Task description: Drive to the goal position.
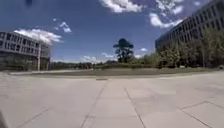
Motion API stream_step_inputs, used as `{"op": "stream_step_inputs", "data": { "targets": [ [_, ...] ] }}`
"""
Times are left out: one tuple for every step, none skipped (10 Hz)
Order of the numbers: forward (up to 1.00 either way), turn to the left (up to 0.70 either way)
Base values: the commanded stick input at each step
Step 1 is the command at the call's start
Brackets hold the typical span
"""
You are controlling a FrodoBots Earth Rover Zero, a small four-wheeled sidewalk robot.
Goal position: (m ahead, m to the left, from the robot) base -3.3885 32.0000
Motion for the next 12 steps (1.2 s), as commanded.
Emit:
{"op": "stream_step_inputs", "data": {
  "targets": [
    [0.7, 0.27],
    [0.7, 0.27],
    [0.7, 0.27],
    [0.7, 0.27],
    [0.38, 0.35],
    [0.03, 0.44],
    [0.0, 0.45],
    [0.0, 0.45],
    [0.0, 0.45],
    [0.0, 0.45],
    [0.0, 0.45],
    [0.0, 0.45]
  ]
}}
